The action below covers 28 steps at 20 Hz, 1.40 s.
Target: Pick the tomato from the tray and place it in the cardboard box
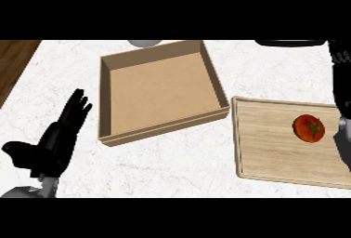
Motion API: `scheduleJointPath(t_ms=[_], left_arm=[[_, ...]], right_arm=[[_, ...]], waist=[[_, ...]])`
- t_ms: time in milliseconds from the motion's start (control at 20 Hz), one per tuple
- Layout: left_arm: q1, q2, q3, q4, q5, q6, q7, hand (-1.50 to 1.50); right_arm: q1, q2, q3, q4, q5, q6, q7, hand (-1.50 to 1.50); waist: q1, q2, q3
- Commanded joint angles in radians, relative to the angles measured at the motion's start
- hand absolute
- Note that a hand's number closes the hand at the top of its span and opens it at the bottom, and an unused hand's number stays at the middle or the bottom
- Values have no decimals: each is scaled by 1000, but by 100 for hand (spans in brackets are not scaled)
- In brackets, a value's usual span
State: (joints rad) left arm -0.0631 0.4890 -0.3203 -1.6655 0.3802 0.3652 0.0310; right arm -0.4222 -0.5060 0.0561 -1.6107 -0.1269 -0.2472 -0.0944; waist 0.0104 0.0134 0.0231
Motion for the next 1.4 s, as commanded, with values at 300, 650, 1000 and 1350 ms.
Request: scheduleJointPath(t_ms=[300, 650, 1000, 1350], left_arm=[[51, 174, 74, 133, -142, 63, 29, 0], [37, 191, 84, 223, -193, 86, 29, 0], [-6, 200, 90, 250, -205, 62, 28, 0], [-22, 149, 71, 321, -230, 58, -12, 0]], right_arm=[[75, -286, 28, -12, 85, 378, -256, -150], [292, -225, 22, 334, -86, 671, -748, -150], [239, -364, -7, 555, 115, 652, -1098, -150], [122, -503, 110, 637, 384, 511, -1100, -150]], waist=[[-10, -22, -37], [-3, 18, -11], [23, 7, -14], [40, 6, -20]])
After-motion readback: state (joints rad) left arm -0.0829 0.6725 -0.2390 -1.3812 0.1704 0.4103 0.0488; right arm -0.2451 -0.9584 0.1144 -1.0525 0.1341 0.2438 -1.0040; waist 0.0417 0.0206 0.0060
